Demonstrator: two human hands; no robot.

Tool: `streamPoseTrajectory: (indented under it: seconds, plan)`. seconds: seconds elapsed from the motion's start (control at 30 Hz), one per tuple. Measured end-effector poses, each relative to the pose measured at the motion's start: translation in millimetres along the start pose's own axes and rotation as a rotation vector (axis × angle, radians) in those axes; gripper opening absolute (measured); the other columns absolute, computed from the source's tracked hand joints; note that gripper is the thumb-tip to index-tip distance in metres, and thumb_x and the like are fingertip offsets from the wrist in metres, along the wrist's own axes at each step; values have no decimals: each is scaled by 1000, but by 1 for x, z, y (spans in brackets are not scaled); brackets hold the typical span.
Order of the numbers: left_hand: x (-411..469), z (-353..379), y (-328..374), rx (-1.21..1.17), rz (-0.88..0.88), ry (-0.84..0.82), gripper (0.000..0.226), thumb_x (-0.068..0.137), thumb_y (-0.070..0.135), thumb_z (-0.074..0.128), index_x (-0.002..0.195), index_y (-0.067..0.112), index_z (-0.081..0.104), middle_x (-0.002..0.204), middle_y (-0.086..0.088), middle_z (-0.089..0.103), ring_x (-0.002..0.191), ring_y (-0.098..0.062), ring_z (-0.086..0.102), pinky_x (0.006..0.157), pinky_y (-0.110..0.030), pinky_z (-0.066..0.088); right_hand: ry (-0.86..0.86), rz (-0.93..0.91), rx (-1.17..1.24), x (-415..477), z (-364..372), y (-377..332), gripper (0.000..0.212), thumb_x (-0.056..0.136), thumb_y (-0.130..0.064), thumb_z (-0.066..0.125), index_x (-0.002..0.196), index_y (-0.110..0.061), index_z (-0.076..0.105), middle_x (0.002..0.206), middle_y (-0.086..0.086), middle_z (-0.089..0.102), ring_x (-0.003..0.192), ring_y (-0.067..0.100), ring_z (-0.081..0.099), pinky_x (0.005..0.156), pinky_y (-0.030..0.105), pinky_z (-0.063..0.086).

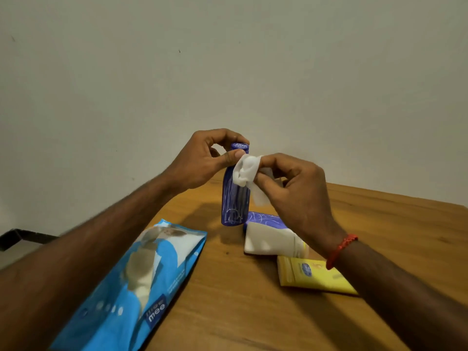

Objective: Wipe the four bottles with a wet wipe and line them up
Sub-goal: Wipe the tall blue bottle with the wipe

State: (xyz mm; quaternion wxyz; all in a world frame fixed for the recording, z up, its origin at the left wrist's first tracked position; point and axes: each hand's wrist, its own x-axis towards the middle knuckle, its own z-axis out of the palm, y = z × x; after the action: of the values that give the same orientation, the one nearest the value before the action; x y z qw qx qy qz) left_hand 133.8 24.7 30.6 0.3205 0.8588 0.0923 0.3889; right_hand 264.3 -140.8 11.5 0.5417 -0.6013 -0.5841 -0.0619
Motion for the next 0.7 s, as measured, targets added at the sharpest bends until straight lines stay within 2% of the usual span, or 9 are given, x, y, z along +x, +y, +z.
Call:
streamPoseTrajectory:
  seconds: [0.07, 0.17, 0.27, 0.33, 0.4, 0.47, 0.53, 0.6, 0.7]
  plan:
    - [-5, 7, 17, -91, -10, -15, 37, 89, 44, 65, 114, 17, 71, 109, -5, 73, 102, -27, 68, 86, -53, 57, 79, -4, 36, -8, -16, -14, 17, 89, -21, 74, 106, -21, 72, 86, -18, 69, 80, 1, 66, 65, 15, 54]
    - [-15, 20, 41, -215, -28, -47, 43, 87, 44, 65, 116, 12, 70, 109, -13, 72, 105, -38, 65, 89, -51, 56, 195, -6, 28, -20, -41, -31, 28, 86, -20, 77, 106, -24, 58, 86, -12, 67, 77, 7, 69, 59, 22, 57]
    - [-29, 36, 64, -307, -24, -63, 50, 89, 48, 66, 120, 9, 68, 110, -16, 72, 103, -42, 65, 86, -52, 55, 240, -24, 0, -35, -61, -47, 36, 87, -18, 76, 115, -23, 55, 89, -12, 66, 79, 6, 68, 59, 17, 55]
    - [-40, 47, 78, -371, -38, -64, 52, 90, 51, 64, 119, 8, 68, 108, -16, 73, 97, -39, 67, 84, -53, 54, 229, -42, -28, -47, -71, -53, 31, 89, -17, 74, 118, -19, 63, 93, -15, 67, 85, 2, 66, 61, 13, 53]
    - [-52, 62, 91, -432, -67, -68, 49, 89, 46, 62, 118, 7, 69, 103, -12, 74, 91, -28, 68, 82, -48, 54, 206, -73, -94, -62, -79, -54, 23, 92, -17, 71, 115, -16, 71, 99, -10, 72, 92, 2, 65, 71, 15, 54]
    - [-64, 79, 99, -482, -98, -62, 46, 91, 42, 61, 118, 5, 69, 103, -11, 74, 90, -24, 67, 82, -46, 53, 205, -81, -137, -79, -88, -53, 20, 92, -16, 71, 111, -15, 74, 103, -5, 74, 96, 4, 66, 79, 15, 53]
    - [-76, 97, 102, -540, -135, -50, 48, 90, 43, 62, 119, 5, 70, 107, -15, 74, 92, -26, 67, 84, -51, 53, 208, -72, -168, -94, -96, -51, 19, 91, -14, 71, 110, -14, 75, 103, -3, 74, 96, 5, 66, 80, 16, 53]
    - [-86, 113, 102, -598, -175, -53, 49, 86, 49, 65, 114, 10, 74, 105, -12, 75, 92, -24, 67, 85, -50, 52, 192, -56, -207, -109, -102, -47, 20, 90, -14, 71, 110, -12, 75, 104, 0, 74, 97, 8, 66, 82, 23, 56]
    - [-96, 130, 102, -628, -213, -64, 34, 89, 43, 64, 107, 16, 77, 101, -6, 76, 91, -21, 67, 85, -47, 52, 142, -24, -236, -127, -106, -40, 23, 91, -15, 72, 113, -13, 75, 105, 3, 73, 98, 11, 66, 82, 27, 56]
